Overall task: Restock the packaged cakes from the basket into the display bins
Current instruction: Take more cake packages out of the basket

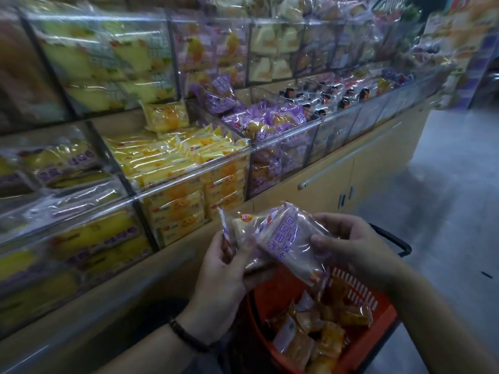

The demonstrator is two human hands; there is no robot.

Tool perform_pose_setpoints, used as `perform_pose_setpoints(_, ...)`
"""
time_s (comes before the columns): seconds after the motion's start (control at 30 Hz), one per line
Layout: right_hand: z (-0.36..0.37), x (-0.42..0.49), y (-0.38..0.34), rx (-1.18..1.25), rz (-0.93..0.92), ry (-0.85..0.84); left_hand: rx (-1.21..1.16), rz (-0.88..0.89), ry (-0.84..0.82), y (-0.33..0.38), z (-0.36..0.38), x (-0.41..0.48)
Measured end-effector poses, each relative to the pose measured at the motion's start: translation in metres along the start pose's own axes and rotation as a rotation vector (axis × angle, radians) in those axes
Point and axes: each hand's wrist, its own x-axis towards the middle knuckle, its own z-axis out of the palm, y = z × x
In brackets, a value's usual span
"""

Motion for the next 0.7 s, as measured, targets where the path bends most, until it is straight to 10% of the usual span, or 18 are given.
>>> perform_pose_setpoints(0.27, 0.035, 0.002, -0.019, 0.552, -0.075, 0.273, -0.121, 0.048, 0.026, 0.048, -0.019, -0.022)
perform_pose_setpoints(0.7, 0.168, -0.002, -0.036, 0.199, -0.168, 0.324, -0.013, 0.275, 0.189, 0.08, -0.039, -0.042)
